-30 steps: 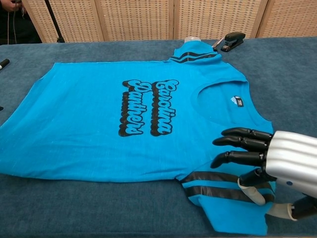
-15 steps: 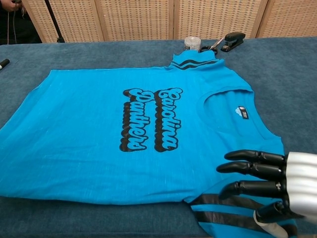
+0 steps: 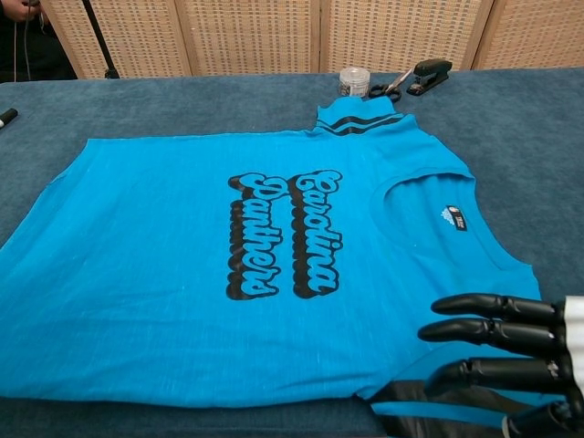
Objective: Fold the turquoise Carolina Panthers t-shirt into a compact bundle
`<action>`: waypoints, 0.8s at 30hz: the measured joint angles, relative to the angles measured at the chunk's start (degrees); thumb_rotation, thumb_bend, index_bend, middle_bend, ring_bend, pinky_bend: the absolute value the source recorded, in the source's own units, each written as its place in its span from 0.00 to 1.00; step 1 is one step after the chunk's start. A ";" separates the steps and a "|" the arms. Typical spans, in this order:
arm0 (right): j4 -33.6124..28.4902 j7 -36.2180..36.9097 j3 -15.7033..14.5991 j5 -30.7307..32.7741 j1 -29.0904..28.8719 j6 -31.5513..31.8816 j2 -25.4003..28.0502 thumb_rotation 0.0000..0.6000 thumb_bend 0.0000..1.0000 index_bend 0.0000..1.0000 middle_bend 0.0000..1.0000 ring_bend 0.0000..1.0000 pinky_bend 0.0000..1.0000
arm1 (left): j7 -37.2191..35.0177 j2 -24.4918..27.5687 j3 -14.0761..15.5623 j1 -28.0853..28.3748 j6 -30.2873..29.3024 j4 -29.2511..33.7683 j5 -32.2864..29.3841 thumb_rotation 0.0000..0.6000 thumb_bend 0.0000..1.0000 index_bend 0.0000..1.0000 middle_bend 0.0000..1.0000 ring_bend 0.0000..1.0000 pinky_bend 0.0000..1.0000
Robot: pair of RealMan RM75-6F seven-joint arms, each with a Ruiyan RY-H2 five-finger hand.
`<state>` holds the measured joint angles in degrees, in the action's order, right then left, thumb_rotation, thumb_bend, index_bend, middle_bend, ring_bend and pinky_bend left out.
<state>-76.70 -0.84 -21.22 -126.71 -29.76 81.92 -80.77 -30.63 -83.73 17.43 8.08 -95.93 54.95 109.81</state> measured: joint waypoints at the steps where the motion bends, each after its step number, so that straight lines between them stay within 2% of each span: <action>1: 0.11 0.07 -0.12 -0.26 0.18 0.48 0.10 1.00 0.47 0.68 0.23 0.00 0.00 | -0.10 0.01 0.13 -0.09 -0.19 0.01 0.18 1.00 0.61 0.78 0.00 0.00 0.00; 24: 2.87 -0.06 -2.22 -3.91 3.84 5.25 0.92 1.00 0.47 0.68 0.23 0.00 0.00 | -1.21 -0.58 2.59 -2.21 -2.87 -3.13 2.76 1.00 0.61 0.78 0.00 0.00 0.00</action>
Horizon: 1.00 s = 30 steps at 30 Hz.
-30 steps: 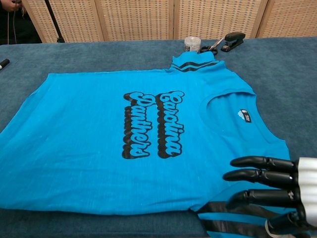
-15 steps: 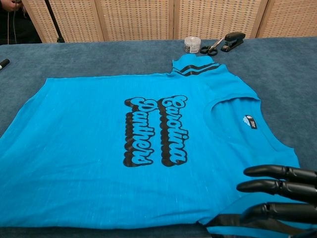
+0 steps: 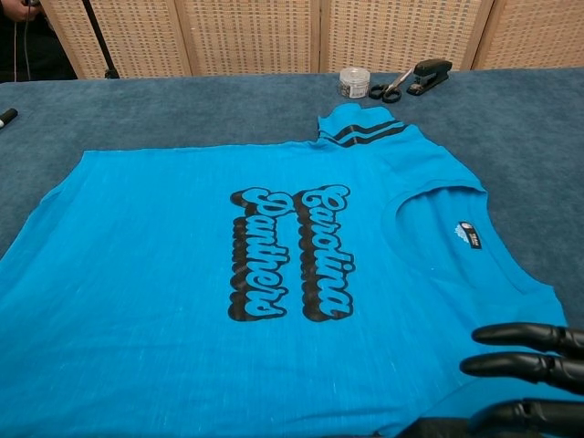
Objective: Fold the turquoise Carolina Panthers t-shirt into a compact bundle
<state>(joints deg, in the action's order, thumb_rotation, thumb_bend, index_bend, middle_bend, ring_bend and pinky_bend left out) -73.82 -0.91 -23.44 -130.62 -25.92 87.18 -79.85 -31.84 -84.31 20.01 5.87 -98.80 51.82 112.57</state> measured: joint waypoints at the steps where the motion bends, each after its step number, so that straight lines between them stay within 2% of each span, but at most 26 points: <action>1: 0.13 -0.06 -0.03 -0.15 0.14 0.19 0.02 1.00 0.47 0.68 0.23 0.00 0.00 | 0.00 -0.03 0.04 -0.05 -0.09 -0.08 0.07 1.00 0.61 0.78 0.00 0.00 0.00; 11: 0.51 1.06 0.80 0.40 0.38 0.78 0.23 1.00 0.47 0.68 0.23 0.00 0.00 | 0.21 -0.03 -1.04 0.41 -0.01 1.01 -0.58 1.00 0.61 0.78 0.00 0.00 0.00; 18: -0.42 5.44 3.41 4.16 -0.04 2.17 1.27 1.00 0.47 0.68 0.23 0.00 0.00 | 0.92 1.09 -2.90 1.83 1.82 5.47 -2.47 1.00 0.61 0.78 0.00 0.00 0.00; 25: -3.91 11.41 8.66 11.87 -1.90 1.69 3.63 1.00 0.47 0.68 0.23 0.00 0.00 | 5.36 4.11 -6.70 4.16 4.31 14.33 -5.59 1.00 0.61 0.79 0.00 0.00 0.00; 30: -6.67 15.88 13.59 19.76 -4.24 -2.06 5.23 1.00 0.47 0.68 0.23 0.00 0.00 | 12.31 7.38 -11.41 6.55 9.29 25.06 -11.54 1.00 0.61 0.79 0.00 0.00 0.00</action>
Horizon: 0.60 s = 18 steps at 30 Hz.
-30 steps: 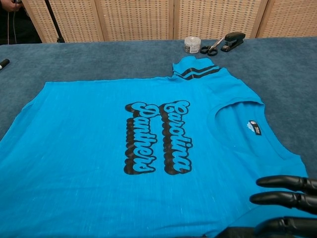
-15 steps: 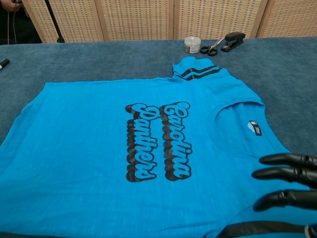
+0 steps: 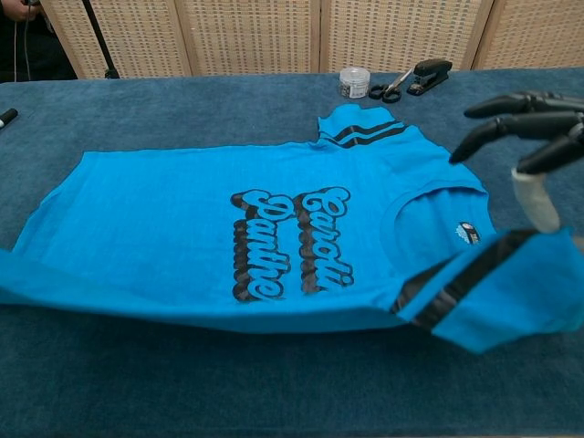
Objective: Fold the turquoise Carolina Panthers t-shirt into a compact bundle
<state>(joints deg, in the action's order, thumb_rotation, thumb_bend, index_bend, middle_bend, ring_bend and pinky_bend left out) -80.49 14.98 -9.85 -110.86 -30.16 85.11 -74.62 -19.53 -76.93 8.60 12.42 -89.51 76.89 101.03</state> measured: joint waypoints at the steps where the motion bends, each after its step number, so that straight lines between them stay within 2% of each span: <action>1: -0.71 1.16 1.28 2.05 -0.72 -1.46 0.33 1.00 0.47 0.68 0.23 0.00 0.00 | 1.30 0.55 -1.08 0.56 1.26 1.88 -1.49 1.00 0.61 0.79 0.00 0.00 0.00; 8: -3.08 5.18 8.74 13.26 -5.70 -12.05 1.22 1.00 0.47 0.68 0.23 0.00 0.00 | 9.98 2.47 -10.29 6.19 12.23 8.98 -14.14 1.00 0.61 0.79 0.00 0.00 0.00; 14: -1.55 6.16 14.89 22.65 -10.38 -21.74 -0.28 1.00 0.47 0.68 0.23 0.00 0.00 | 15.10 1.49 -16.02 11.09 20.17 9.43 -23.15 1.00 0.61 0.79 0.00 0.00 0.00; 18: 2.02 6.23 18.49 27.53 -13.49 -27.15 -2.44 1.00 0.47 0.68 0.23 0.00 0.00 | 17.40 -0.10 -19.07 14.07 24.21 7.58 -28.11 1.00 0.61 0.79 0.00 0.00 0.00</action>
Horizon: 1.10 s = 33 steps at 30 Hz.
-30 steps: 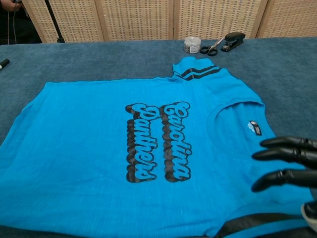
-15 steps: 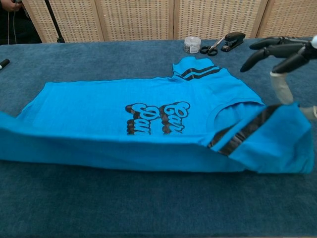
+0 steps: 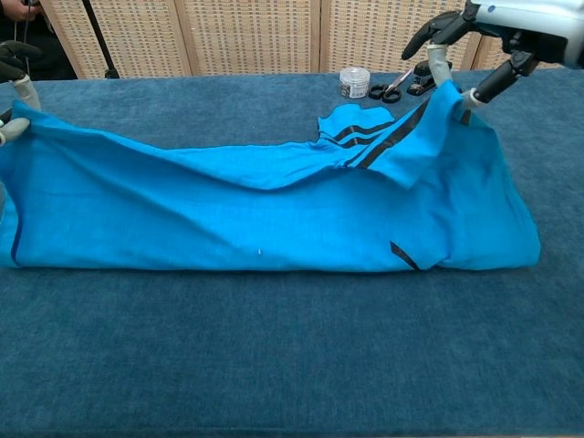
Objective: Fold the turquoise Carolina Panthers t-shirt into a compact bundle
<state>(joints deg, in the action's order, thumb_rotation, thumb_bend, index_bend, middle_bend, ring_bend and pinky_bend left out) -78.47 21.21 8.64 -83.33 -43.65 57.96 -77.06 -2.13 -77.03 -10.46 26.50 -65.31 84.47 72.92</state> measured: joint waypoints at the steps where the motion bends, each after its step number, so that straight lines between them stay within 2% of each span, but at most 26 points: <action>1: 1.29 -0.04 0.65 1.14 -0.86 -1.36 -0.76 1.00 0.47 0.68 0.23 0.00 0.00 | 0.43 -0.42 -0.61 0.63 0.76 -0.58 -0.95 1.00 0.61 0.79 0.00 0.00 0.00; 14: 17.27 0.70 5.86 8.65 -8.77 -12.91 -9.71 1.00 0.47 0.68 0.23 0.00 0.00 | 2.19 -5.93 -6.04 6.59 7.32 -10.54 -9.90 1.00 0.61 0.79 0.00 0.00 0.00; 19: 22.58 1.52 6.85 9.78 -10.94 -15.81 -12.13 1.00 0.47 0.68 0.23 0.00 0.00 | 1.99 -7.48 -6.55 8.04 9.29 -13.68 -11.11 1.00 0.61 0.79 0.00 0.00 0.00; 28: 33.94 4.60 7.48 10.87 -13.58 -20.18 -16.99 1.00 0.47 0.68 0.23 0.00 0.00 | 1.31 -12.54 -7.23 10.89 11.78 -23.51 -12.51 1.00 0.61 0.79 0.00 0.00 0.00; 33: 38.09 6.67 7.58 10.58 -14.61 -21.54 -18.80 1.00 0.47 0.68 0.23 0.00 0.00 | 0.80 -14.70 -7.43 12.21 13.64 -27.84 -13.10 1.00 0.61 0.79 0.00 0.00 0.00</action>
<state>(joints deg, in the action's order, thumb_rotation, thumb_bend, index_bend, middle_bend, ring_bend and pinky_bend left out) -40.38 27.88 16.21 -72.75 -58.26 36.43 -95.86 -1.34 -91.73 -17.90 38.70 -51.67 56.63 59.82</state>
